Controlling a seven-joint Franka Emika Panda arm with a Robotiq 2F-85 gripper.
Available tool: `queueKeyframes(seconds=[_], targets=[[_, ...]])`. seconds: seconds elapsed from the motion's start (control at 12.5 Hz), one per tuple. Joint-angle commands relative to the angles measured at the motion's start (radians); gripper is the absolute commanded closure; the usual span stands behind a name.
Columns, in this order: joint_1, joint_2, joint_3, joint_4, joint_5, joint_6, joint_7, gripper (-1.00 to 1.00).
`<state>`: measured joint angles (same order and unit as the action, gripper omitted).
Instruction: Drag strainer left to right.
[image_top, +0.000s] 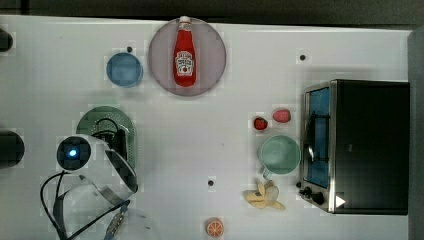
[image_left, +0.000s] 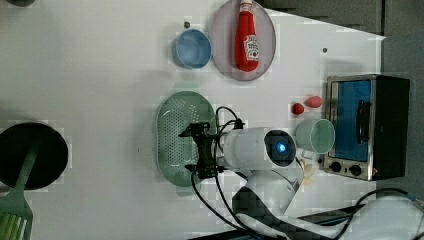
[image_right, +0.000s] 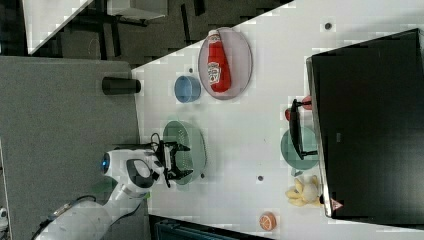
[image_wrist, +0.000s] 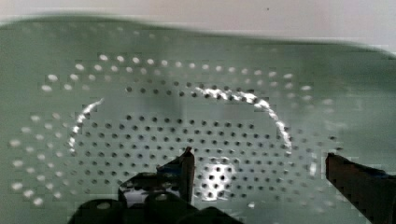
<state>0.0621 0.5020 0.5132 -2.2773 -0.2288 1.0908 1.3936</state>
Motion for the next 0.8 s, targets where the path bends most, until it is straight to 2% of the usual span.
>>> queueKeyframes(seconds=[0.08, 0.48, 0.8], targets=[[0.018, 0.012, -0.034, 0.018, -0.017, 0.051, 0.077, -1.00], [0.007, 0.002, -0.068, 0.002, -0.023, 0.053, 0.077, -1.00], [-0.039, -0.042, -0.096, -0.042, -0.023, 0.055, 0.029, -1.00]])
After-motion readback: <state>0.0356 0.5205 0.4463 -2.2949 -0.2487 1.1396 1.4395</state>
